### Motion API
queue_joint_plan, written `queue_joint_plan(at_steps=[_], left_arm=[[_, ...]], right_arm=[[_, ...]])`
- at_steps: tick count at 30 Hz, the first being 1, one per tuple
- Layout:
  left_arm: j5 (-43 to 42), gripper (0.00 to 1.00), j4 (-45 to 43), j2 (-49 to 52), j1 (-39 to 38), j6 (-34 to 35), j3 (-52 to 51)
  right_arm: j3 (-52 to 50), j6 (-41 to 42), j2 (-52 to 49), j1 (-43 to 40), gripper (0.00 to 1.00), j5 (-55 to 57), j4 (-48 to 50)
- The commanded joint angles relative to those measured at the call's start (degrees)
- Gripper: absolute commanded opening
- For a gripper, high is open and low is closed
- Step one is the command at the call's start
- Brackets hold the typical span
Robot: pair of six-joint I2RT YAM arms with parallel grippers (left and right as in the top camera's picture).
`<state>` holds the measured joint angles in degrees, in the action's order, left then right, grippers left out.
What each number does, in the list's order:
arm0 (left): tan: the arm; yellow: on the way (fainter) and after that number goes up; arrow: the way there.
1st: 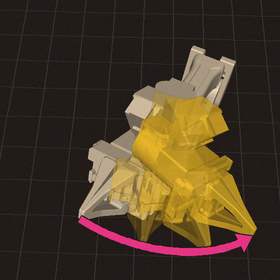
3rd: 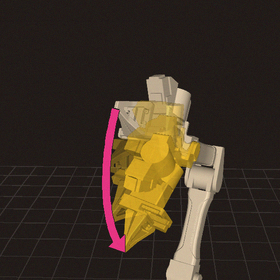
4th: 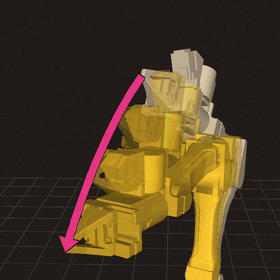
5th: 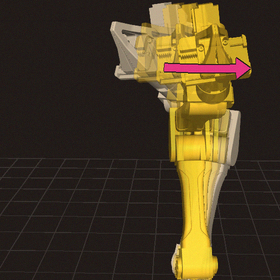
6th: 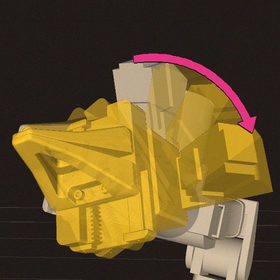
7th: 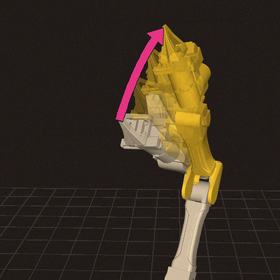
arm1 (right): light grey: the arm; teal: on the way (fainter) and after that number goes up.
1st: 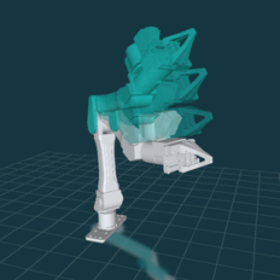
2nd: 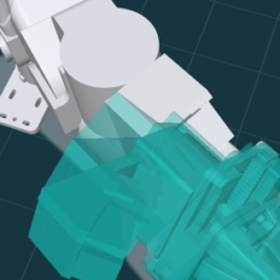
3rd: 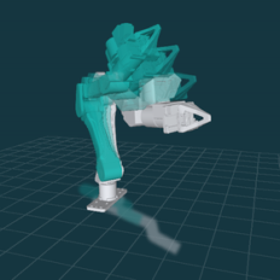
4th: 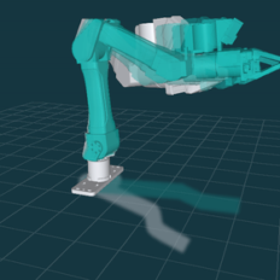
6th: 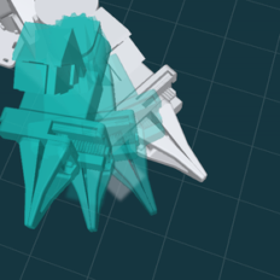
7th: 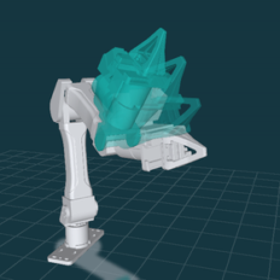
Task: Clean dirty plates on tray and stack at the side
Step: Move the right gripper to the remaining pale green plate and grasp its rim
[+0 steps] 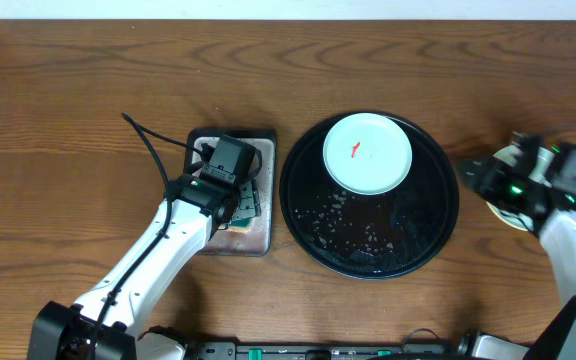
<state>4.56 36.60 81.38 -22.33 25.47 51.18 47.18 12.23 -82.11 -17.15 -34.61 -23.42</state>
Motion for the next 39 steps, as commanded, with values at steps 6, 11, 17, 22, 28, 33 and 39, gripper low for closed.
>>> queue_joint_plan(at_steps=[6, 11, 17, 22, 28, 33, 39], left_arm=[[-0.07, 0.73, 0.09, 0.35, 0.13, 0.31, -0.39], [-0.07, 0.73, 0.35, 0.35, 0.13, 0.28, -0.39], [-0.07, 0.73, 0.28, 0.35, 0.13, 0.31, -0.39], [-0.07, 0.73, 0.26, 0.35, 0.13, 0.31, -0.39], [-0.07, 0.73, 0.26, 0.35, 0.13, 0.31, -0.39], [-0.07, 0.73, 0.31, 0.35, 0.13, 0.28, -0.39], [-0.04, 0.73, 0.26, 0.35, 0.13, 0.28, -0.39]], right_arm=[[11.76, -11.65, -4.92, 16.02, 0.74, 13.33, -5.66], [11.76, -7.69, -11.04, 19.04, 0.72, 21.94, -4.35], [11.76, -0.83, -18.38, 19.30, 0.59, 23.61, 0.37], [11.76, 0.48, -22.73, 19.65, 0.51, 21.79, 4.94], [11.76, 1.29, -26.77, 20.92, 0.22, 21.05, 6.05], [11.76, 1.44, -26.82, 20.90, 0.01, 20.44, 5.14], [11.76, 1.42, -20.22, 20.90, 0.01, 20.46, 0.13]])
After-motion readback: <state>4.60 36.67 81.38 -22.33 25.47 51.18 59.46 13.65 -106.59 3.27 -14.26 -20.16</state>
